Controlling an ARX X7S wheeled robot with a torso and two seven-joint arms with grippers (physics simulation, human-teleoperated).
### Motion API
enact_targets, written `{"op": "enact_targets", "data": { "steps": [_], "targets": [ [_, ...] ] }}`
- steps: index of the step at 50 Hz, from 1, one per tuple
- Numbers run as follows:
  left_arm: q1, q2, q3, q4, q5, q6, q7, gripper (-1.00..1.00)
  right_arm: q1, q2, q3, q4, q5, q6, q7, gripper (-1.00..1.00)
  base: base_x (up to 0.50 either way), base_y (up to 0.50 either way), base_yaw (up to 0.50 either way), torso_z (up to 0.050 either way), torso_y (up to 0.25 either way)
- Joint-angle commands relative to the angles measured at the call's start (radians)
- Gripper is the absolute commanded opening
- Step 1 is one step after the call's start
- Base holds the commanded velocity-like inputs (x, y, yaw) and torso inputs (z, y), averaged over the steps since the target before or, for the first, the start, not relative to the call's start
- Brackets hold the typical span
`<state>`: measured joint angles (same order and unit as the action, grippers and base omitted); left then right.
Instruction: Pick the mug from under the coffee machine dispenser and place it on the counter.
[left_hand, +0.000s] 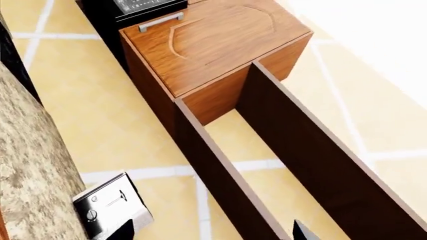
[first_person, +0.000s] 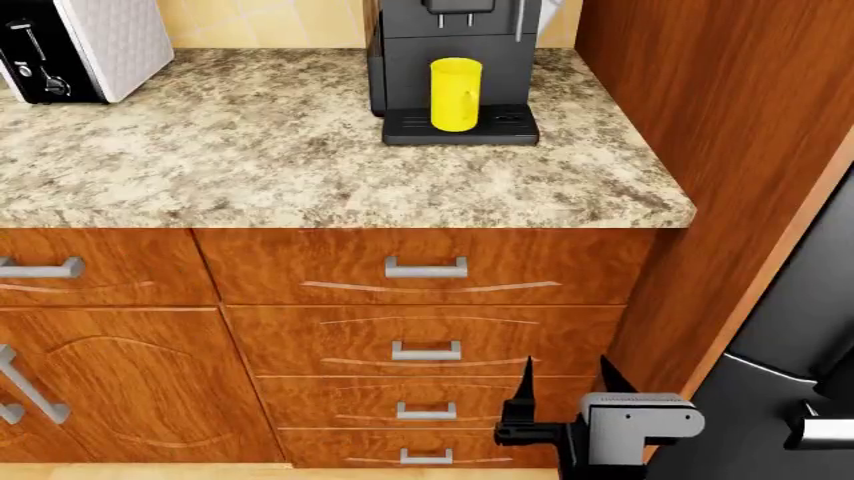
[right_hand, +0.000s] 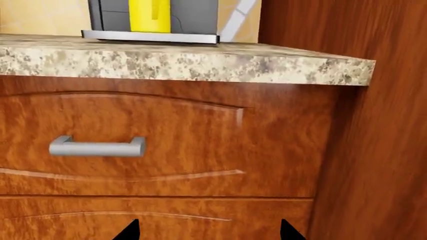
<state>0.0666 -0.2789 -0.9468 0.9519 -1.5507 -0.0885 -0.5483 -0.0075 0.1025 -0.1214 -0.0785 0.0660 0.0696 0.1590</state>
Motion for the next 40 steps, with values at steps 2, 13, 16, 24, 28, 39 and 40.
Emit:
{"op": "enact_targets", "data": {
  "steps": [2, 13, 16, 24, 28, 39, 40],
  "targets": [
    [-0.009, -0.013, -0.031, 0.033, -0.062, 0.004, -0.010, 1.00, -0.032, 0.030, -0.037, -0.467, -0.001, 0.409, 0.046, 1.00, 0.00, 0.00, 0.00, 0.000, 0.000],
    [-0.014, -0.017, -0.030, 0.028, -0.067, 0.007, -0.010, 1.00, 0.438, -0.025, -0.064, -0.968, 0.045, 1.362, 0.156, 1.00, 0.00, 0.00, 0.00, 0.000, 0.000],
    [-0.007, -0.018, -0.040, 0.030, -0.078, 0.014, -0.012, 1.00, 0.575, -0.017, -0.040, -0.967, 0.134, 1.500, 0.223, 1.00, 0.00, 0.00, 0.00, 0.000, 0.000],
    [-0.008, -0.021, -0.040, 0.040, -0.082, 0.015, -0.016, 1.00, 0.828, 0.183, -0.003, -0.698, 1.023, 1.499, 0.931, 1.00, 0.00, 0.00, 0.00, 0.000, 0.000],
    [-0.005, -0.023, -0.046, 0.043, -0.088, 0.019, -0.017, 1.00, 0.895, 0.231, -0.066, -0.627, 1.128, 1.487, 1.025, 1.00, 0.00, 0.00, 0.00, 0.000, 0.000],
    [-0.001, -0.023, -0.052, 0.044, -0.100, 0.024, -0.016, 1.00, 0.867, 0.279, -0.090, -0.646, 1.134, 1.386, 0.945, 1.00, 0.22, 0.00, 0.00, 0.000, 0.000],
    [0.000, -0.022, -0.053, 0.044, -0.101, 0.025, -0.016, 1.00, 0.870, 0.278, -0.086, -0.648, 1.141, 1.386, 0.947, 1.00, 0.50, 0.00, 0.00, 0.000, 0.000]
  ]
}}
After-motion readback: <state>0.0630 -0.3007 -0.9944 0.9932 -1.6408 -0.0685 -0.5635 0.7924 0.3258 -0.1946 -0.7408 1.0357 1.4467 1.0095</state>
